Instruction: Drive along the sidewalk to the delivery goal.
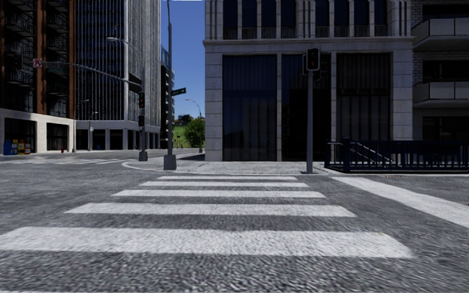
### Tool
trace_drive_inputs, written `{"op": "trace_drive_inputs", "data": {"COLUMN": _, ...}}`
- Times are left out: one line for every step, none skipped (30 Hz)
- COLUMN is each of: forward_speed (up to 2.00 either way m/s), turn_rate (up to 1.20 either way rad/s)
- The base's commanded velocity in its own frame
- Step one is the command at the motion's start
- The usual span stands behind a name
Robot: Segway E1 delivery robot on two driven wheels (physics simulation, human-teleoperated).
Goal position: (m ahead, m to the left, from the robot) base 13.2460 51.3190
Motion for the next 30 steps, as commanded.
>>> {"op": "trace_drive_inputs", "data": {"forward_speed": 2.00, "turn_rate": 0.00}}
{"op": "trace_drive_inputs", "data": {"forward_speed": 2.00, "turn_rate": 0.00}}
{"op": "trace_drive_inputs", "data": {"forward_speed": 2.00, "turn_rate": 0.00}}
{"op": "trace_drive_inputs", "data": {"forward_speed": 2.00, "turn_rate": 0.03}}
{"op": "trace_drive_inputs", "data": {"forward_speed": 2.00, "turn_rate": 0.10}}
{"op": "trace_drive_inputs", "data": {"forward_speed": 2.00, "turn_rate": 0.13}}
{"op": "trace_drive_inputs", "data": {"forward_speed": 2.00, "turn_rate": 0.13}}
{"op": "trace_drive_inputs", "data": {"forward_speed": 2.00, "turn_rate": 0.17}}
{"op": "trace_drive_inputs", "data": {"forward_speed": 2.00, "turn_rate": 0.20}}
{"op": "trace_drive_inputs", "data": {"forward_speed": 2.00, "turn_rate": 0.21}}
{"op": "trace_drive_inputs", "data": {"forward_speed": 2.00, "turn_rate": 0.21}}
{"op": "trace_drive_inputs", "data": {"forward_speed": 2.00, "turn_rate": 0.21}}
{"op": "trace_drive_inputs", "data": {"forward_speed": 2.00, "turn_rate": 0.21}}
{"op": "trace_drive_inputs", "data": {"forward_speed": 2.00, "turn_rate": 0.21}}
{"op": "trace_drive_inputs", "data": {"forward_speed": 2.00, "turn_rate": 0.22}}
{"op": "trace_drive_inputs", "data": {"forward_speed": 2.00, "turn_rate": 0.22}}
{"op": "trace_drive_inputs", "data": {"forward_speed": 2.00, "turn_rate": 0.22}}
{"op": "trace_drive_inputs", "data": {"forward_speed": 2.00, "turn_rate": 0.23}}
{"op": "trace_drive_inputs", "data": {"forward_speed": 2.00, "turn_rate": 0.23}}
{"op": "trace_drive_inputs", "data": {"forward_speed": 2.00, "turn_rate": 0.23}}
{"op": "trace_drive_inputs", "data": {"forward_speed": 2.00, "turn_rate": 0.23}}
{"op": "trace_drive_inputs", "data": {"forward_speed": 2.00, "turn_rate": 0.23}}
{"op": "trace_drive_inputs", "data": {"forward_speed": 2.00, "turn_rate": 0.23}}
{"op": "trace_drive_inputs", "data": {"forward_speed": 2.00, "turn_rate": 0.23}}
{"op": "trace_drive_inputs", "data": {"forward_speed": 2.00, "turn_rate": 0.23}}
{"op": "trace_drive_inputs", "data": {"forward_speed": 2.00, "turn_rate": 0.23}}
{"op": "trace_drive_inputs", "data": {"forward_speed": 2.00, "turn_rate": 0.23}}
{"op": "trace_drive_inputs", "data": {"forward_speed": 2.00, "turn_rate": 0.23}}
{"op": "trace_drive_inputs", "data": {"forward_speed": 2.00, "turn_rate": 0.16}}
{"op": "trace_drive_inputs", "data": {"forward_speed": 2.00, "turn_rate": 0.16}}
